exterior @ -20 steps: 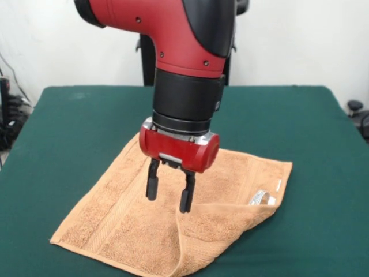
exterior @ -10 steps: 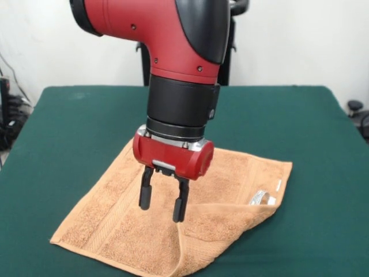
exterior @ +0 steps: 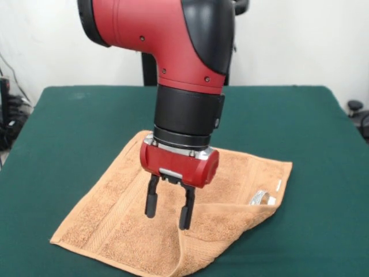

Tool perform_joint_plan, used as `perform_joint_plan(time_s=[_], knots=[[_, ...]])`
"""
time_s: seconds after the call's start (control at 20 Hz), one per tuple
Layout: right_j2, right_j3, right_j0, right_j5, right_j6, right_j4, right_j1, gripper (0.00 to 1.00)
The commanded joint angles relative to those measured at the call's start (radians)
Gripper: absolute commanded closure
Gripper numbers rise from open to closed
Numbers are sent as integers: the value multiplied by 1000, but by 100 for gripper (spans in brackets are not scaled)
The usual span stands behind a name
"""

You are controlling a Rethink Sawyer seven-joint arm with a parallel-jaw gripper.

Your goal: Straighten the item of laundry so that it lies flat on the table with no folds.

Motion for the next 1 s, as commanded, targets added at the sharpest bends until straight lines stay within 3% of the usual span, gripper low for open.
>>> perform_joint_plan(time_s=[0.05,0.9,0.95,1.0], knots=[[73,46,54,-28,185,29,87,0],[70,50,52,-33,178,24,84,0],[71,50,51,-32,176,23,83,100],[75,53,48,-35,176,22,82,100]])
